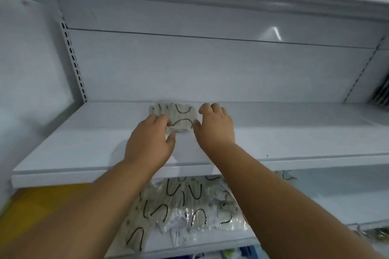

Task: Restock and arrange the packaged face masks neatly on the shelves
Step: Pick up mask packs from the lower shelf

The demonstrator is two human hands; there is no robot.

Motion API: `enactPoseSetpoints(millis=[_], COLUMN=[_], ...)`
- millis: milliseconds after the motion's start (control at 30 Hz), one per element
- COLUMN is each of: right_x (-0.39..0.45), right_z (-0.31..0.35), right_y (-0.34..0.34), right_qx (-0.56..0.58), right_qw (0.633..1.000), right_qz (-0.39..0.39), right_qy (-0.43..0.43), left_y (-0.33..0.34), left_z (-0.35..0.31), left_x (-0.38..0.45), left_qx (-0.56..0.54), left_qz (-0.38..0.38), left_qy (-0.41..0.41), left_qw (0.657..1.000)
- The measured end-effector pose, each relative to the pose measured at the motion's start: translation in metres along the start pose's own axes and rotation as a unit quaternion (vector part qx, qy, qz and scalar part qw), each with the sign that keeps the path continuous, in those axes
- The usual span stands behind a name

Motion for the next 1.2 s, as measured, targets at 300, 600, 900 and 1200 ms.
enactPoseSetpoints(millis=[300,600,900,1200], right_x=[-0.134,-0.227,-0.249,-0.182], right_z=[-0.078,-0.17,-0.289,-0.41], right_y=[-0.065,-0.058,0.016,0.162], right_qx=[0.136,0.137,0.15,0.165], right_qw=[0.989,0.99,0.979,0.954], right_qz=[-0.042,-0.002,0.101,0.227], right_qy=[-0.047,0.019,0.092,0.108], left_y=[0.03,0.13,0.251,0.392], left_z=[-0.108,-0.159,-0.179,-0.173], left_x=[-0.145,-0.21,-0.234,-0.192], left_qx=[-0.025,-0.075,-0.11,-0.132], left_qz=[0.005,0.135,0.237,0.246], left_qy=[-0.016,-0.003,-0.091,-0.252], left_qw=[1.0,0.988,0.961,0.926])
Point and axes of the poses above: each hand's wrist, its own x-axis towards the middle knuckle, its own y-axis out of the palm, z = x × y, the point moved 5 cm from there along x, towards the middle knuckle, and after that the axes turned 3 degrees about z, right-handed, at the moved point
